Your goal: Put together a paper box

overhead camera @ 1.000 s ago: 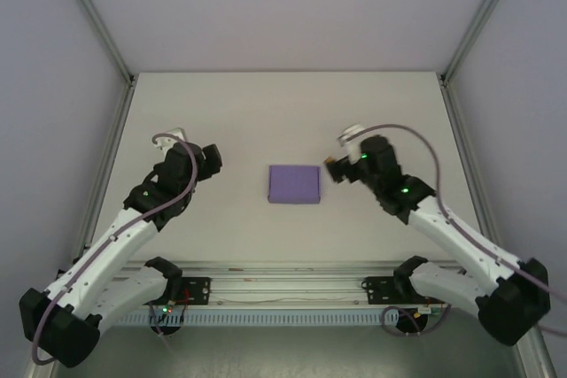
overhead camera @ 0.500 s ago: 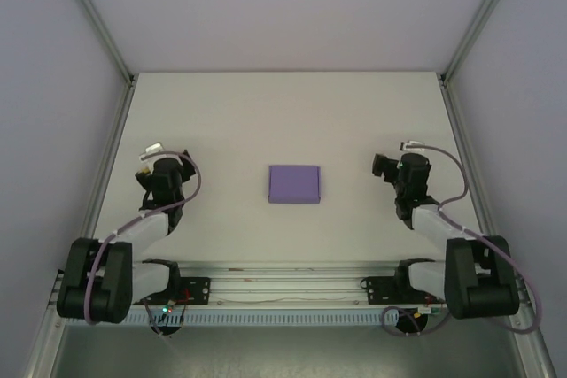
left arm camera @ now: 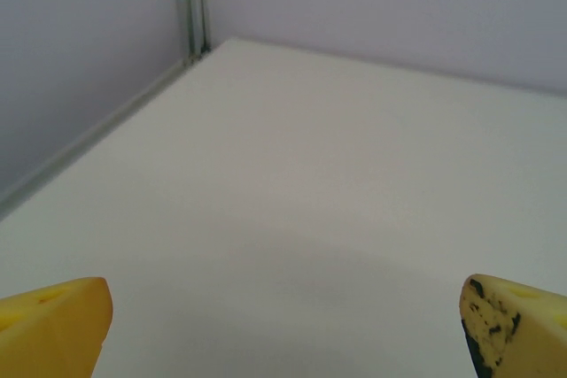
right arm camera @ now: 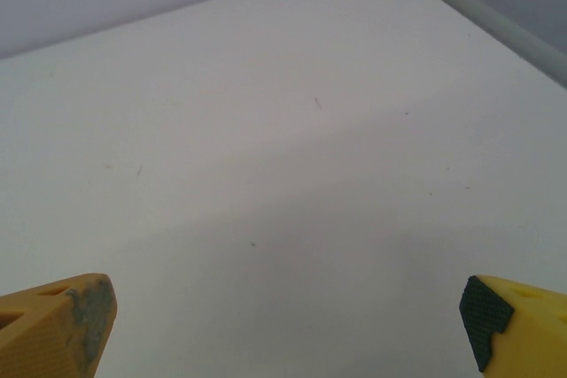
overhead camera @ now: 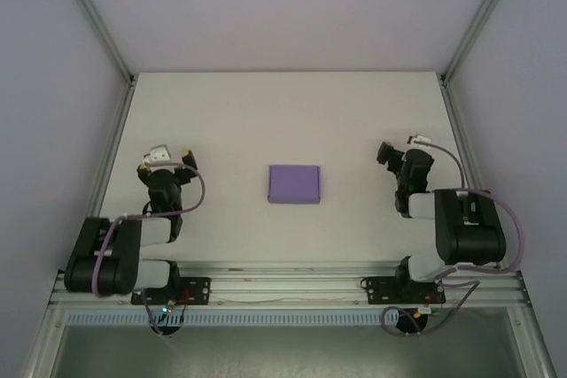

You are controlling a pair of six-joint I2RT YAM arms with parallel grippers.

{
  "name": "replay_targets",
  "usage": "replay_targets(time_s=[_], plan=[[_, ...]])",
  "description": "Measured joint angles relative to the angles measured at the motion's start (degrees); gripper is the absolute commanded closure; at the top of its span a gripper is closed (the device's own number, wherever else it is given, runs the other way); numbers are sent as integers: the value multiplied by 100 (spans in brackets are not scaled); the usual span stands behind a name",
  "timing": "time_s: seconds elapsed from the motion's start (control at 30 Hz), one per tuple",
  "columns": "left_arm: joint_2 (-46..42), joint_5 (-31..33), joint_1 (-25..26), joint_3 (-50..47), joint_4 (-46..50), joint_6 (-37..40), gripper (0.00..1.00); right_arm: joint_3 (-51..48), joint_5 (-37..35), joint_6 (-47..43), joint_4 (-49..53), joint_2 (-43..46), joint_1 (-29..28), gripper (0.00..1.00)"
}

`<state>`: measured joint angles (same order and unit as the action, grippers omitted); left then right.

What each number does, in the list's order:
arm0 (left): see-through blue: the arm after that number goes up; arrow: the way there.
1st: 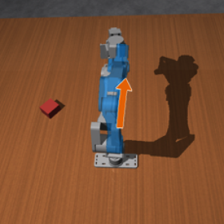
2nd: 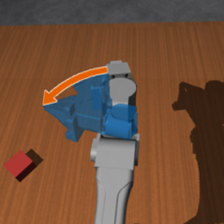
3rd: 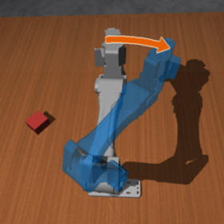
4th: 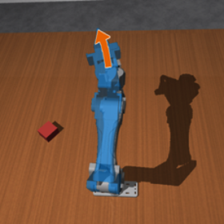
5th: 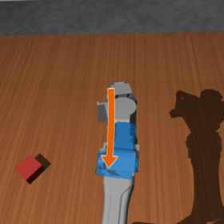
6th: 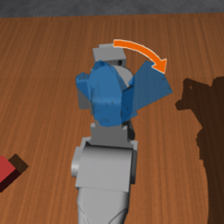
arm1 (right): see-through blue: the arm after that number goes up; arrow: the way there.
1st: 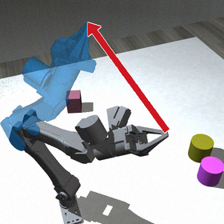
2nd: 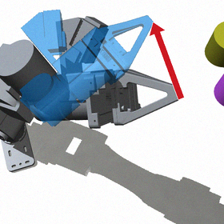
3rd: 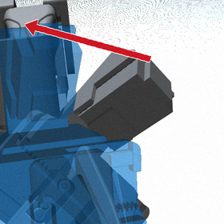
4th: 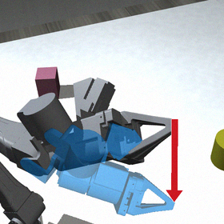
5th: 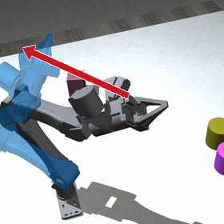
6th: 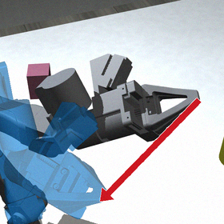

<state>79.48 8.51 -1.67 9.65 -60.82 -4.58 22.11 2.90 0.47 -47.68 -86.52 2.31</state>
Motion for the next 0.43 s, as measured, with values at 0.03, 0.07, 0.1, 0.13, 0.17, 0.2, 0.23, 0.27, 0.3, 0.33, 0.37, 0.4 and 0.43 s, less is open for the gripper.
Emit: replay_targets(time_s=[0.03,0.07,0.1,0.13,0.17,0.2,0.23,0.27,0.3,0.33,0.37,0.4,0.43], plan=[[271,-31,0,-4,-149,13,0,0,7,17,9,0,0,0],[525,-68,-11,4,-286,17,0,0,11,26,35,0,0,0],[654,-85,-11,31,-321,22,0,-2,11,37,42,0,0,0],[719,-109,-13,94,-267,24,0,-2,11,42,39,0,0,0],[723,-138,-22,223,-111,22,0,-2,13,55,39,0,0,0],[723,-168,-22,358,-22,24,0,-2,11,59,48,0,0,0],[728,-205,-22,507,17,50,0,-2,13,61,50,0,0,0],[728,-251,-20,649,24,87,0,-2,13,61,50,0,0,0],[721,-278,-20,743,55,111,0,-2,11,61,50,0,0,0],[721,-323,-20,815,66,138,0,-2,11,63,50,0,0,0],[721,-352,-20,848,79,155,0,-2,11,63,52,0,0,0],[721,-365,-20,852,103,168,0,-2,13,66,52,0,0,0],[721,-369,-20,852,153,168,0,-2,11,81,52,0,0,0]])
